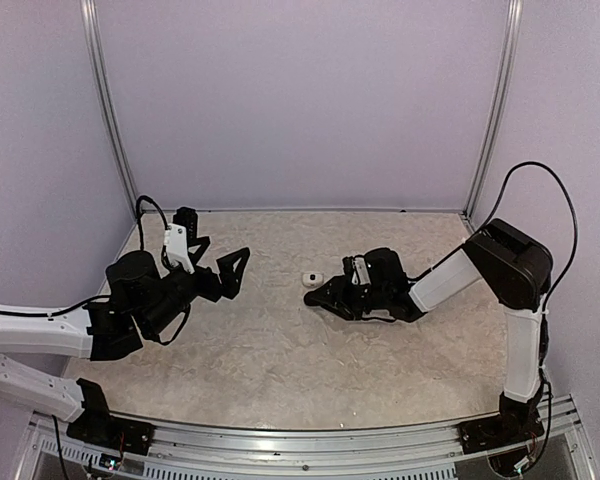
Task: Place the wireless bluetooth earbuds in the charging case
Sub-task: Place the charging case with the earbuds at the center of the board.
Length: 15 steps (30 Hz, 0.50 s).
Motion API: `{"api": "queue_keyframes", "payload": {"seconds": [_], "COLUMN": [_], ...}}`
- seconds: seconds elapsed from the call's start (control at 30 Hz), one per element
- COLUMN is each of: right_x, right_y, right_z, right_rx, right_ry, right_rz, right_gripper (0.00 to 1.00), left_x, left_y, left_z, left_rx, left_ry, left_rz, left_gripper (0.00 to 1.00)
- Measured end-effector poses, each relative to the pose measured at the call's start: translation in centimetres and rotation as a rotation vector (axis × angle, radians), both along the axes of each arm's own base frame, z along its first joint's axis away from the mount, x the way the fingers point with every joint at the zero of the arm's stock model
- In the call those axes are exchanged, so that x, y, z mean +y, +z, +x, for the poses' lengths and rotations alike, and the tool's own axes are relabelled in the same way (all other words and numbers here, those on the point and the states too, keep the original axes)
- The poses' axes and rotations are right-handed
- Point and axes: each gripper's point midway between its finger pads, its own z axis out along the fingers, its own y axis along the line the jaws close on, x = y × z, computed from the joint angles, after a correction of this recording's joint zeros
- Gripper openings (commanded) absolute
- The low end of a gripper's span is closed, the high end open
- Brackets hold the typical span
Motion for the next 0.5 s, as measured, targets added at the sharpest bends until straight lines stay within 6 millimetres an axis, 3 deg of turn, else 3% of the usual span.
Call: {"api": "queue_keyframes", "payload": {"seconds": [0.27, 0.5], "right_x": [0.2, -0.2], "right_y": [0.0, -0.1], "right_z": [1.7, 1.4], "right_rx": [-0.083, -0.115], "right_ry": [-0.002, 0.012], "right_rz": [-0.168, -0.241], "right_gripper": [0.55, 0.57], "left_x": [0.3, 1.4], "left_y": [0.1, -0.3], "left_z": [0.1, 0.6], "left_rx": [0.001, 0.019], "left_ry": [0.015, 0.086], "left_rz": [-0.008, -0.003], "left_gripper": [0.99, 0.99]}}
